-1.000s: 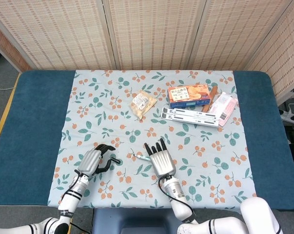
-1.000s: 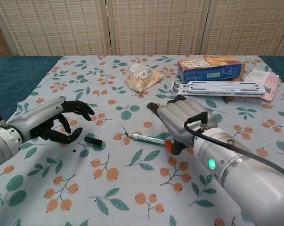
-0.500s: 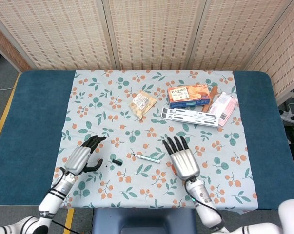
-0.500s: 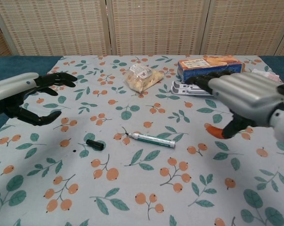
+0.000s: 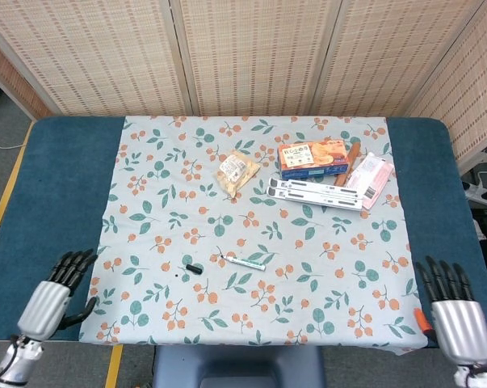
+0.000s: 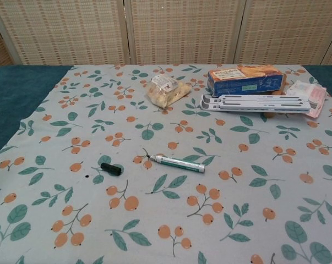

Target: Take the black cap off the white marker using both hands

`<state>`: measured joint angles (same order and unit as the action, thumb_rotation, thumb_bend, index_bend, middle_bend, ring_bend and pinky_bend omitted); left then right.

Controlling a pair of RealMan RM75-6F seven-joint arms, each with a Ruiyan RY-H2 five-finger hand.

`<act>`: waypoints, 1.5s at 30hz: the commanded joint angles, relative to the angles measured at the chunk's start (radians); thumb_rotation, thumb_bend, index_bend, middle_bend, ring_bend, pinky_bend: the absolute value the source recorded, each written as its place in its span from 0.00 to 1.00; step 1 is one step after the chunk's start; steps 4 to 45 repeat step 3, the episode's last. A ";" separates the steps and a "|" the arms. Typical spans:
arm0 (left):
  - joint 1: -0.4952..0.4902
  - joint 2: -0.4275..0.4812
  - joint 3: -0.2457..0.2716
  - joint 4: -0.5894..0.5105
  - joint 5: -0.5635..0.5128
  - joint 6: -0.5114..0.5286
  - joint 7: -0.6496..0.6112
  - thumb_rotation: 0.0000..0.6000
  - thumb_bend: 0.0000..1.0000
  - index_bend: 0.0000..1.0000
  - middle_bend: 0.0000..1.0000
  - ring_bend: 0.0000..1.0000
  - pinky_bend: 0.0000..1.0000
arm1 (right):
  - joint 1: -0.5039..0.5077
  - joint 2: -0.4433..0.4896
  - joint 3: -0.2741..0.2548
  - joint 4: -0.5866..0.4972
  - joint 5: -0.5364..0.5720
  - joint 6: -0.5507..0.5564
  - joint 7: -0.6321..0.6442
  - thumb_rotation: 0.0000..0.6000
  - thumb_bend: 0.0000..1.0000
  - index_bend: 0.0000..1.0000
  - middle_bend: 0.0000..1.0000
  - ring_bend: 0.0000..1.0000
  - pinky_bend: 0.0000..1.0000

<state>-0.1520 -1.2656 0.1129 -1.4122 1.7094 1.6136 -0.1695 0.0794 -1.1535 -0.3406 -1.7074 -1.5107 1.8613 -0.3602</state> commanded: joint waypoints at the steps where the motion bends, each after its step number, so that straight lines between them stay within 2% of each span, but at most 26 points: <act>1: 0.088 0.008 0.011 0.089 0.035 0.116 -0.009 1.00 0.40 0.00 0.00 0.00 0.03 | -0.038 0.062 0.003 -0.024 -0.025 0.010 0.071 1.00 0.22 0.00 0.00 0.00 0.00; 3: 0.097 0.013 0.004 0.091 0.036 0.130 0.023 1.00 0.40 0.00 0.00 0.00 0.03 | -0.049 0.088 0.005 -0.045 -0.038 0.002 0.061 1.00 0.22 0.00 0.00 0.00 0.00; 45: 0.097 0.013 0.004 0.091 0.036 0.130 0.023 1.00 0.40 0.00 0.00 0.00 0.03 | -0.049 0.088 0.005 -0.045 -0.038 0.002 0.061 1.00 0.22 0.00 0.00 0.00 0.00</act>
